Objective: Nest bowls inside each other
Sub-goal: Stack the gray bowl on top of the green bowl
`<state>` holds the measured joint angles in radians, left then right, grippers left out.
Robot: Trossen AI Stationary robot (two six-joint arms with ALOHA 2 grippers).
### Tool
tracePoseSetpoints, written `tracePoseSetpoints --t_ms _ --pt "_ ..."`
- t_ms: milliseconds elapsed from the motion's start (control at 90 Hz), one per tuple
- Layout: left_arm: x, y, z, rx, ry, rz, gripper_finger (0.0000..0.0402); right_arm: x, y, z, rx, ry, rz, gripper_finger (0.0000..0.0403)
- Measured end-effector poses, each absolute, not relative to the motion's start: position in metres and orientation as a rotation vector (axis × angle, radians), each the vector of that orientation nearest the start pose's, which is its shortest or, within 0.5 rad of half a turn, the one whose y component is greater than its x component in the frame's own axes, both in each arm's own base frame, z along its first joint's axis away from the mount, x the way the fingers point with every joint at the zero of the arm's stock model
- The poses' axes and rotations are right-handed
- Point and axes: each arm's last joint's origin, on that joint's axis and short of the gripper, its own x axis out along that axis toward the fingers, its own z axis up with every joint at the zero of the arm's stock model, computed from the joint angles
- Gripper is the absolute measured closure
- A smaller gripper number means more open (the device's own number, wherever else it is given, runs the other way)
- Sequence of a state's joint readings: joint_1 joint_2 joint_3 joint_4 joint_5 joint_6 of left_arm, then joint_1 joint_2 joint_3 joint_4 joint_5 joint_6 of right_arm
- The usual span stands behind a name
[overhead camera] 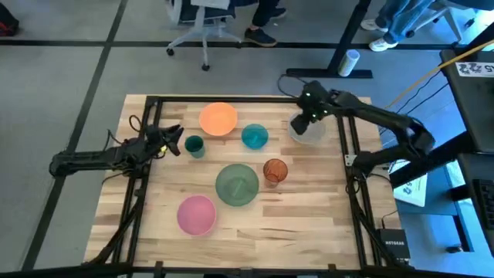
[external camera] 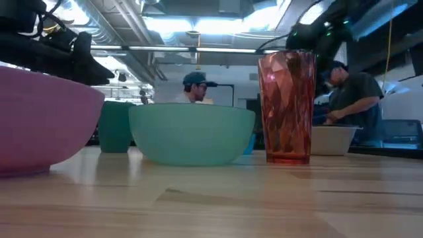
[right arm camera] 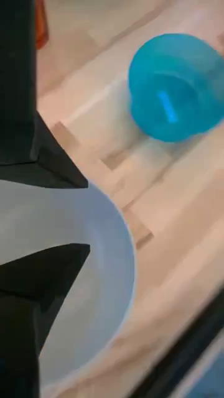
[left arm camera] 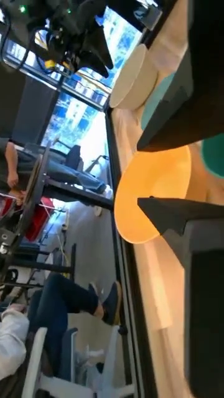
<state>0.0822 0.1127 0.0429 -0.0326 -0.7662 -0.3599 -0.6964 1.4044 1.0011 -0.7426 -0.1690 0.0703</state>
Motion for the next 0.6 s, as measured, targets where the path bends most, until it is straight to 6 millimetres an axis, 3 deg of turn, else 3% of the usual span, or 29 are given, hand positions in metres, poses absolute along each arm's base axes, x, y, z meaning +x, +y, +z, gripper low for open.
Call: tracePoseSetpoints --t_ms 244,600 --pt "0.093 0.028 0.165 -0.327 -0.052 0.860 0.0277 0.227 -0.157 0.221 0.557 1.130 -0.448 0.0260" --pt "0.094 0.028 0.165 -0.398 -0.077 0.850 0.0278 0.232 -0.148 0.202 0.521 1.289 -0.485 0.0260"
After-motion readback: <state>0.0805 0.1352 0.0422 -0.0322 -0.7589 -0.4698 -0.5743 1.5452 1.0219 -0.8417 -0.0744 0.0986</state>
